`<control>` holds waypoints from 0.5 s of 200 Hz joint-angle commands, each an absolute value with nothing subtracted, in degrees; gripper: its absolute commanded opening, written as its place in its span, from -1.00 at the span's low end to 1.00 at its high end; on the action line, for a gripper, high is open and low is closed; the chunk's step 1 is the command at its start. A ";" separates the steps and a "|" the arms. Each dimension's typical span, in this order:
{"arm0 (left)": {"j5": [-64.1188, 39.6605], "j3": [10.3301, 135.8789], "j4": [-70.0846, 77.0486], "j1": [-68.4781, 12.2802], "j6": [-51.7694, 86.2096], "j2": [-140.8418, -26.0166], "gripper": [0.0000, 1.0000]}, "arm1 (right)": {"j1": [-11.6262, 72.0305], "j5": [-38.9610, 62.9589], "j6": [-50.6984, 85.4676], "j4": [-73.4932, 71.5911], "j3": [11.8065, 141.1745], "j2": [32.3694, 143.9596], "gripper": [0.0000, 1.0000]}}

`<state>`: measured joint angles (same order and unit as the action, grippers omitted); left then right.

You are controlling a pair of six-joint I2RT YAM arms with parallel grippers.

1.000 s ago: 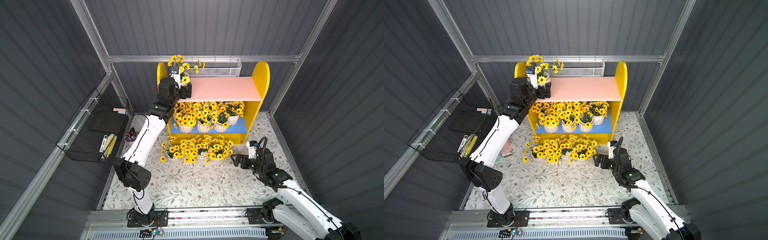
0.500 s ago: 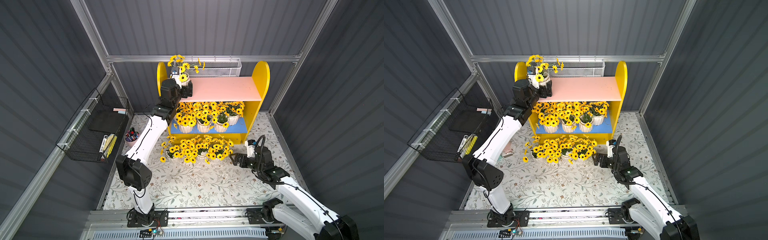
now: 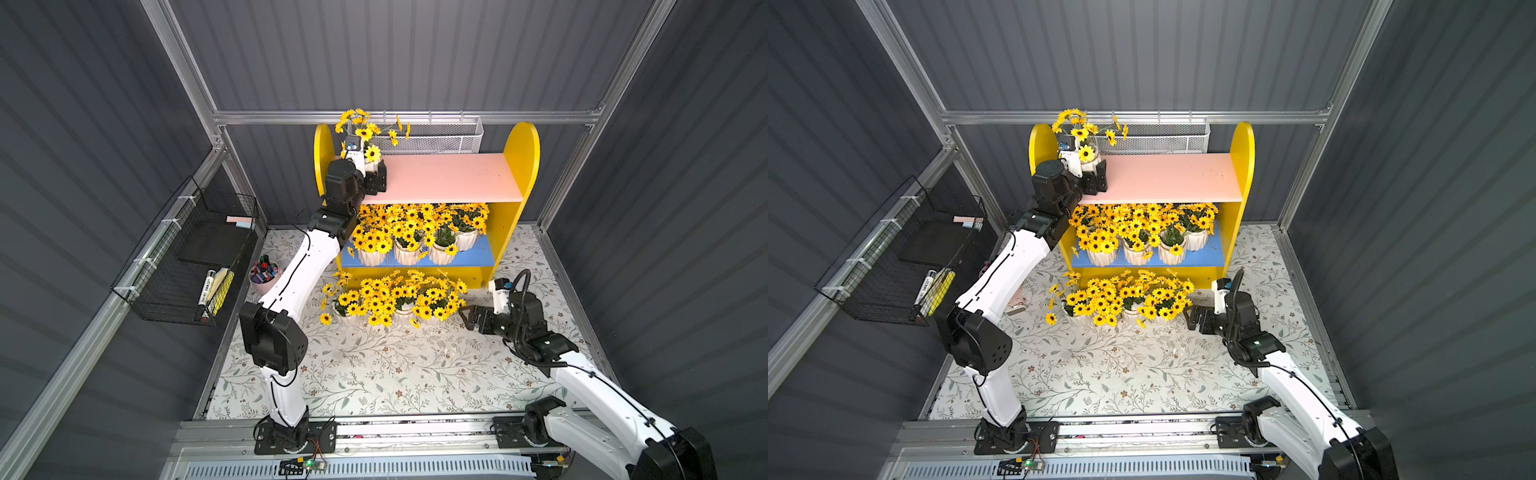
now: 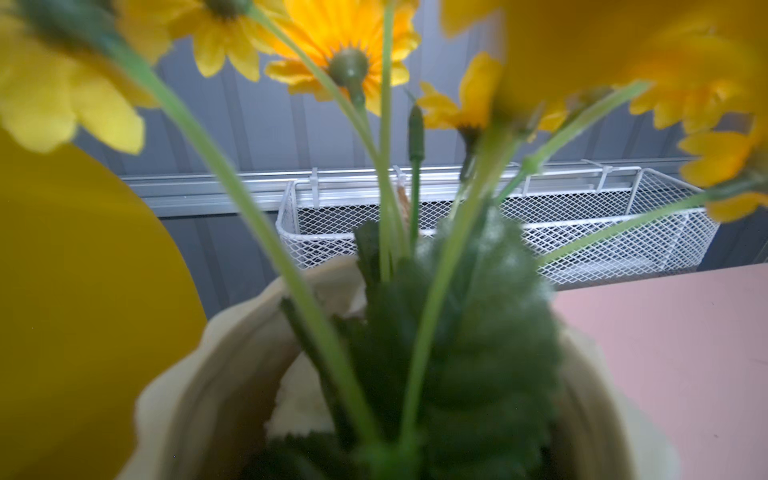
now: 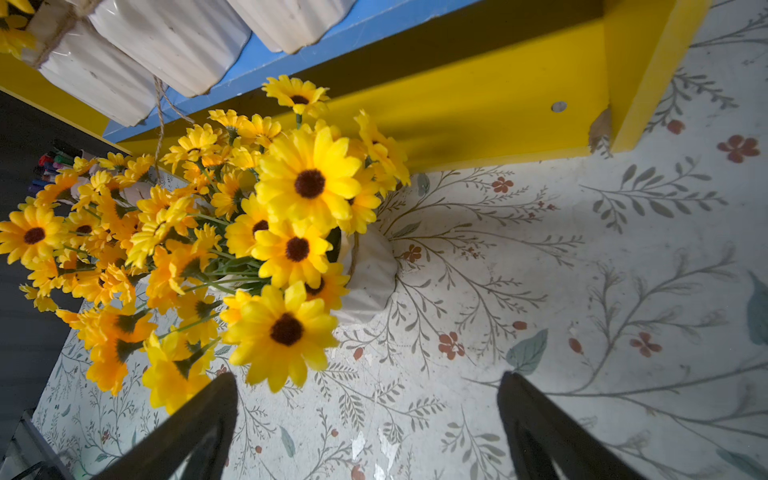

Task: Take the sunflower pots off the shelves
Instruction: Pick up the sunflower pot from the shelf.

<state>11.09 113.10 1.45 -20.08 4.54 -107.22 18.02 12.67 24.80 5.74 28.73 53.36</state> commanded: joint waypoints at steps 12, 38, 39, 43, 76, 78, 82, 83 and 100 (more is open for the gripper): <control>10.41 110.92 3.95 -19.75 3.01 -106.41 0.73 | 17.70 13.25 24.13 4.57 29.25 52.92 0.98; 9.55 109.87 4.21 -19.69 2.03 -105.40 0.23 | 17.68 13.31 24.13 4.48 29.42 52.91 0.98; 9.57 109.82 4.22 -19.69 1.98 -105.35 0.20 | 17.67 13.34 24.15 4.44 29.39 52.91 0.98; 9.50 109.63 4.22 -19.69 1.94 -105.20 0.09 | 17.67 13.30 24.19 4.39 29.39 52.98 0.98; 5.52 109.35 3.14 -19.71 1.87 -103.84 -0.70 | 17.66 12.98 24.67 4.39 29.44 52.48 0.98; 5.09 109.34 3.05 -19.69 1.92 -103.70 -0.78 | 17.66 12.89 24.73 4.39 29.51 52.47 0.98; 4.22 109.42 2.83 -19.77 1.89 -103.48 -0.91 | 17.67 12.62 24.78 4.39 29.51 52.34 0.98; 4.00 109.42 2.69 -19.73 1.82 -103.42 -0.94 | 17.67 12.59 24.78 4.39 29.48 52.32 0.98; 0.20 110.83 1.43 -19.78 1.78 -102.62 -1.00 | 17.58 10.91 25.26 5.24 30.38 52.05 0.98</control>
